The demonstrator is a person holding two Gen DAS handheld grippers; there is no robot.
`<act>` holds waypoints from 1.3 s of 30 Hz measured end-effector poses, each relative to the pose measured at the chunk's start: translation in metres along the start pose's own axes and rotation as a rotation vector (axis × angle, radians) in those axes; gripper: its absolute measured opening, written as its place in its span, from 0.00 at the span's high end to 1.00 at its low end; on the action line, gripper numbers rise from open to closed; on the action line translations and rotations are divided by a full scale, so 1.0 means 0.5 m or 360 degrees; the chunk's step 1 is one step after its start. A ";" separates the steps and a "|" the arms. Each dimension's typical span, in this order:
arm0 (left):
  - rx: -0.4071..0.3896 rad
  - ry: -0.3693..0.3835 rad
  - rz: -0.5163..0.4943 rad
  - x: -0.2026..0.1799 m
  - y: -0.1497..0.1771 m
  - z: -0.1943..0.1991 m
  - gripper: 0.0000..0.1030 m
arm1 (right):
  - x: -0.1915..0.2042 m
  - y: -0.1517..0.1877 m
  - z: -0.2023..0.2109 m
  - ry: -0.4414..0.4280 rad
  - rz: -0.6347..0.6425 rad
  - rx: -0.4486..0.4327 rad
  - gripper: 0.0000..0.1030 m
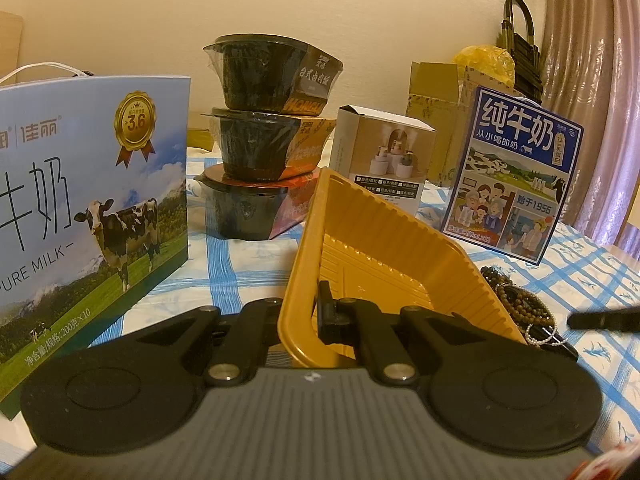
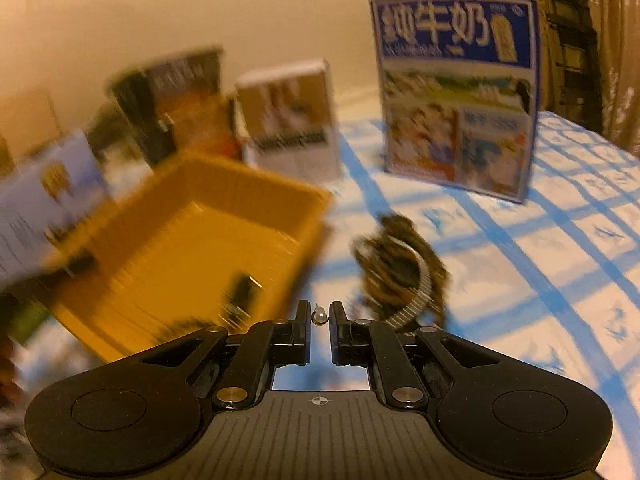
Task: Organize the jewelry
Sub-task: 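Pinch a small pearl earring from the pile with the right tool, then drop the pearl earring into the orange tray with the right tool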
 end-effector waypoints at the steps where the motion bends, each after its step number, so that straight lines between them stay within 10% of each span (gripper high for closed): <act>1: 0.0000 0.0000 0.0000 0.000 0.000 0.000 0.95 | 0.011 -0.009 0.004 -0.0062 -0.0009 -0.0011 0.91; 20: -0.0005 0.0018 0.0001 -0.003 -0.001 0.005 0.95 | 0.204 -0.012 -0.135 -0.0612 -0.0050 0.0238 0.87; 24: -0.0002 0.0018 -0.0001 -0.003 -0.001 0.005 0.95 | 0.204 -0.013 -0.113 -0.0615 -0.0042 0.0148 0.45; 39: 0.0008 0.0015 0.0006 -0.001 0.001 0.004 0.95 | 0.019 0.064 -0.018 -0.0106 -0.0142 0.0024 0.45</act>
Point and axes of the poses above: each gripper's, at about its wrist camera, not at the fingertips, and z roughly against the way its jaws point, x to its left, y to its underside, the point moved 6 cm from there along -z, roughly the way its jaws point, and after that the axes turned 14 degrees about x, right-handed, at the moved point
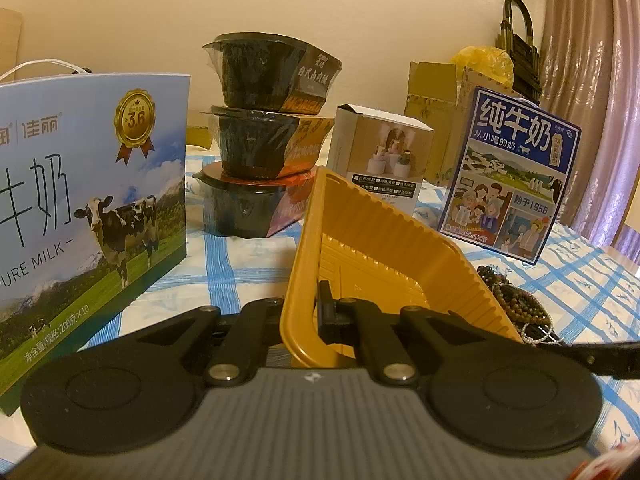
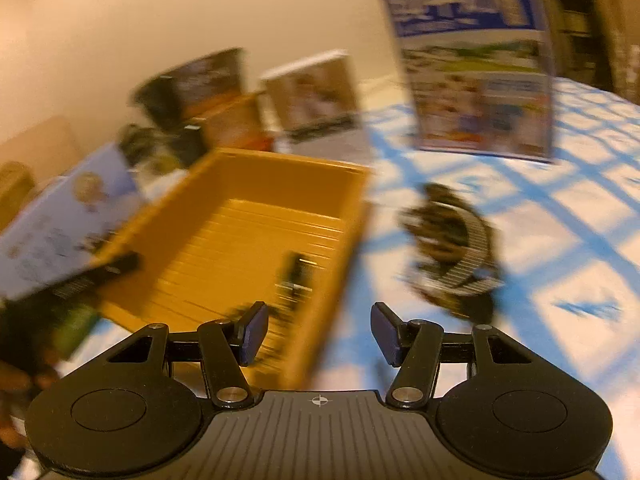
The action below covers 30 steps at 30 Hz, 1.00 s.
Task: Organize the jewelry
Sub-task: 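Drop the pearl earring into the orange tray with the right tool, then pinch another pearl earring from the pile with the right tool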
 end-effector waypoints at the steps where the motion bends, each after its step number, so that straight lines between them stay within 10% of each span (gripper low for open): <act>1: 0.0001 -0.0001 0.0001 0.000 0.001 0.000 0.95 | -0.020 0.007 0.003 0.0044 -0.0022 0.0005 0.45; 30: 0.0008 -0.0015 -0.0006 0.002 0.002 -0.002 0.95 | -0.129 0.009 -0.047 0.0295 0.0070 0.0062 0.49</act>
Point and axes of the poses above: each gripper's, at about its wrist camera, not at the fingertips, and z roughly against the way its jaws point, x to its left, y to its underside, the point moved 6 cm from there along -z, roughly the way its jaws point, and after that the axes turned 14 degrees about x, right-handed, at the moved point
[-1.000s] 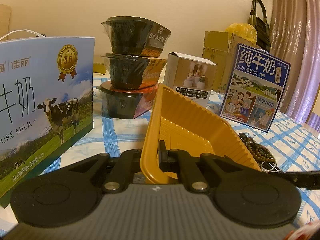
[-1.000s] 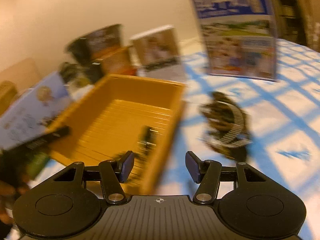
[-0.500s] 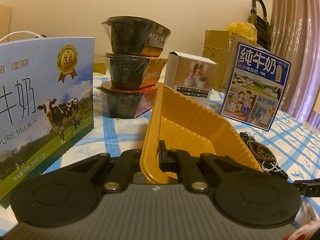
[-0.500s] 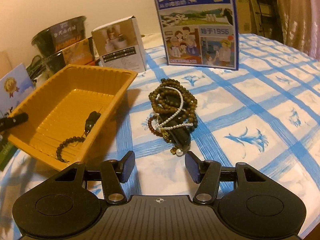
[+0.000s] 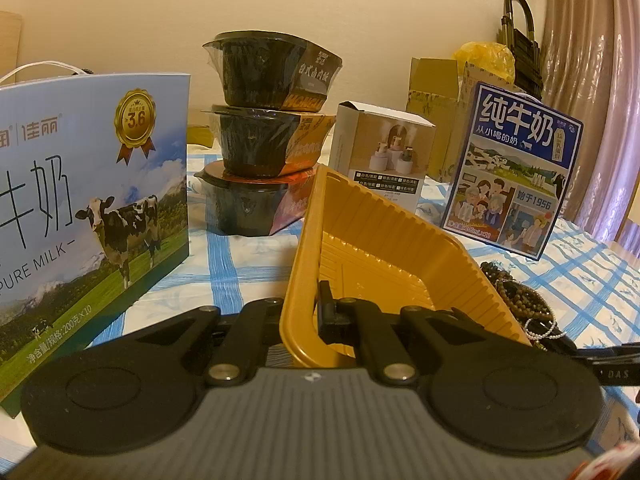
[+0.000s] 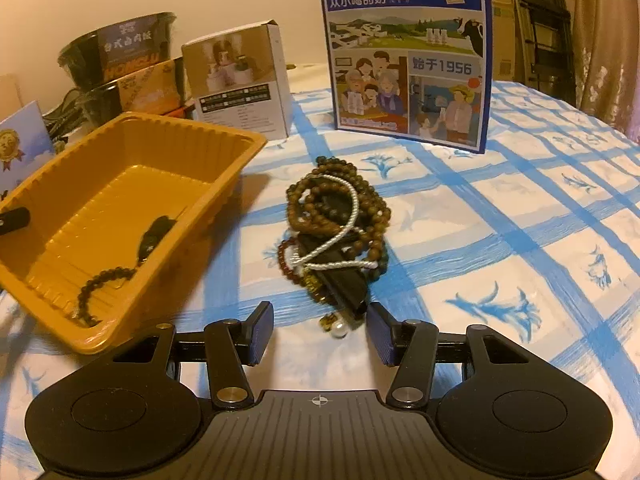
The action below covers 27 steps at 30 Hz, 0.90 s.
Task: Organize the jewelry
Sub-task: 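Pinch another pearl earring from the pile with the right tool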
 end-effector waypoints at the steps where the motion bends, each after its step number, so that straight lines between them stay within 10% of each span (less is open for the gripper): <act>1: 0.0001 0.0000 0.0000 0.001 0.001 0.000 0.95 | -0.003 -0.003 -0.002 0.0003 0.0002 0.0007 0.49; 27: 0.0011 -0.0009 0.0001 0.001 0.001 -0.002 0.95 | 0.059 0.029 -0.010 -0.0041 0.0098 0.0046 0.69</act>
Point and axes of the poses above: each gripper's, at about its wrist camera, not at the fingertips, and z roughly against the way its jaws point, x to its left, y to its underside, the point moved 6 cm from there along -z, roughly the way its jaws point, and after that the axes turned 14 degrees about x, right-handed, at the moved point
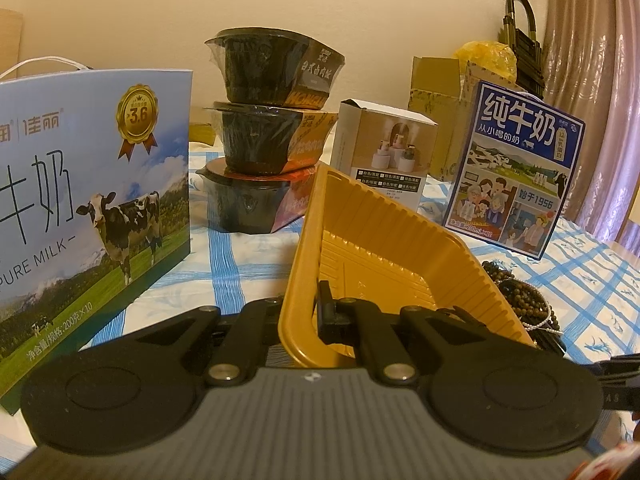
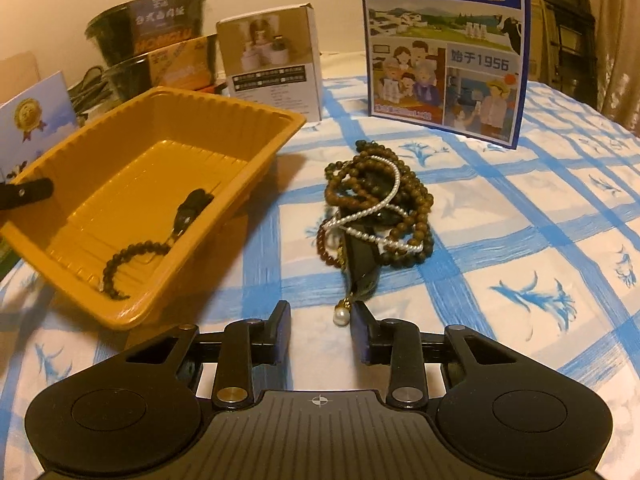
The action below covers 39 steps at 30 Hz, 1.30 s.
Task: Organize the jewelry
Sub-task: 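Pinch another pearl earring from the pile with the right tool, then drop the second pearl earring into the orange tray with the right tool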
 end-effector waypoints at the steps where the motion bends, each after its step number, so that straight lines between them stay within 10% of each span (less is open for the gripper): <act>1: 0.0000 -0.0001 0.0001 0.000 0.000 0.000 0.95 | 0.000 0.001 0.000 0.0014 0.0009 -0.0003 0.72; 9: -0.0001 0.0001 0.0002 -0.002 0.001 0.001 0.95 | -0.015 -0.011 -0.008 0.0075 -0.0043 0.0010 0.92; 18: -0.0001 0.0000 0.0001 -0.002 0.002 0.000 0.95 | 0.001 0.000 0.032 0.0003 -0.0040 -0.0034 0.92; 28: -0.0011 0.0009 -0.0011 -0.007 0.003 0.005 0.95 | 0.086 -0.077 0.105 -0.0386 -0.0068 -0.0165 0.92; 39: -0.0015 0.0018 -0.0012 -0.009 0.001 0.007 0.95 | 0.222 -0.124 0.014 -0.0724 -0.0010 0.0062 0.92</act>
Point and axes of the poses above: each gripper's, at about its wrist camera, not at the fingertips, and z roughly against the way its jaws point, x to its left, y to its underside, the point moved 6 cm from there along -z, roughly the way its jaws point, and after that the axes turned 14 degrees about x, right-handed, at the moved point
